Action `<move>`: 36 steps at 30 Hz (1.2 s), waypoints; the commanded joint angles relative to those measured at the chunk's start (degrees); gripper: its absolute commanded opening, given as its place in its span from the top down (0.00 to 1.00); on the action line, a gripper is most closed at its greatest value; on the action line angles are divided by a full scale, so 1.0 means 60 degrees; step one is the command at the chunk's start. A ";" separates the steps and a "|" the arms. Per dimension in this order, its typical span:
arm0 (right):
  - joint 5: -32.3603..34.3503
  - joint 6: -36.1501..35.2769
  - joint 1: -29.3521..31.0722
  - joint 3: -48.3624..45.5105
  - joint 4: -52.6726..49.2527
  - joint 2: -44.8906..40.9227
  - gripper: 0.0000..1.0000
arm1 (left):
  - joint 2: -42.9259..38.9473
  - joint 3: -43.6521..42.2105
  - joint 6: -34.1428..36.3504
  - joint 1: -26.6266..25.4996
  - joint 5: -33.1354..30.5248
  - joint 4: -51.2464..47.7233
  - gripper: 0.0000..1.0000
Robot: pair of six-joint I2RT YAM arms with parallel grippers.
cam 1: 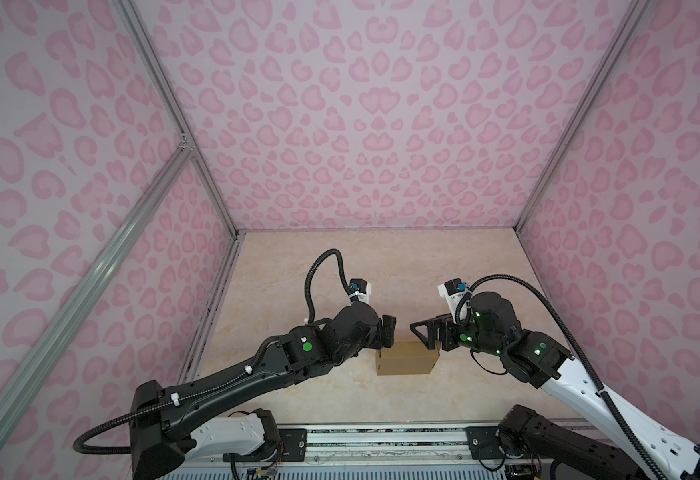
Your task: Fold the paper box
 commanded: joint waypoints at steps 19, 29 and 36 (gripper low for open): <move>-0.1524 0.1084 -0.0211 -0.1521 0.1549 -0.0910 0.02 | -0.0074 -0.1412 -0.0703 0.0017 0.1799 0.2005 0.12; -0.1613 0.1170 -0.0206 -0.1776 0.1549 -0.1164 0.02 | -0.0125 -0.1659 -0.0852 0.0007 0.1887 0.2148 0.12; -0.1484 0.1083 -0.0250 -0.1468 0.1228 -0.1469 0.02 | -0.0375 -0.1746 -0.0967 0.0007 0.1958 0.2212 0.12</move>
